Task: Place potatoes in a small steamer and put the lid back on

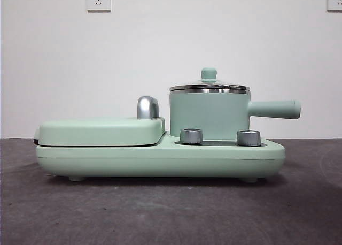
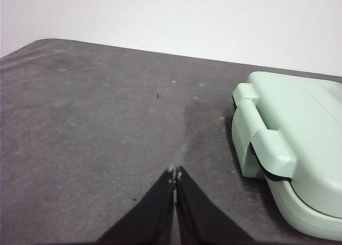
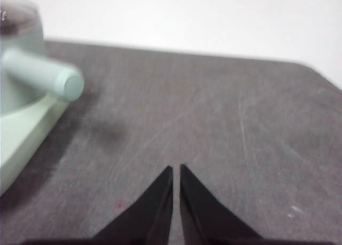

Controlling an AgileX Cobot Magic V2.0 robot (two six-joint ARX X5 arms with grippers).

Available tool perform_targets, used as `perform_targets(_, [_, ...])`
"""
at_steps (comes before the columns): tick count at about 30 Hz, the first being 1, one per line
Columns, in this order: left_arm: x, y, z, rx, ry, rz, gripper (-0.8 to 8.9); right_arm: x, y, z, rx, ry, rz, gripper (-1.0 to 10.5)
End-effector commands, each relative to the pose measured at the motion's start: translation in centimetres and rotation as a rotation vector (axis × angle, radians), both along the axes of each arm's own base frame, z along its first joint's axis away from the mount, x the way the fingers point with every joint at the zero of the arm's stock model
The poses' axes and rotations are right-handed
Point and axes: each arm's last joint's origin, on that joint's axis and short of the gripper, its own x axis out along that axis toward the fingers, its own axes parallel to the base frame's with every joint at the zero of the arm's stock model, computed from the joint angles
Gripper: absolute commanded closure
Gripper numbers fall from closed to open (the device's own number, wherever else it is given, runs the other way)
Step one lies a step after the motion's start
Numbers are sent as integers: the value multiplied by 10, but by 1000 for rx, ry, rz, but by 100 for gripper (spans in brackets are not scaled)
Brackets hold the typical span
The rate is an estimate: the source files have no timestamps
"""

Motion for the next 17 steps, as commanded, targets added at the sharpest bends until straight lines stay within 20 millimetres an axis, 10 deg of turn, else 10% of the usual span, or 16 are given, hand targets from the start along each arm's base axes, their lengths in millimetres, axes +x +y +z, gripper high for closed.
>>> perform_targets(1, [1,0,-5,-8,6,1,807,0,0,-2,17,5,2,928])
perform_targets(17, [1,0,-5,-8,8,1,807,1,0,1,47,-23,-2,928])
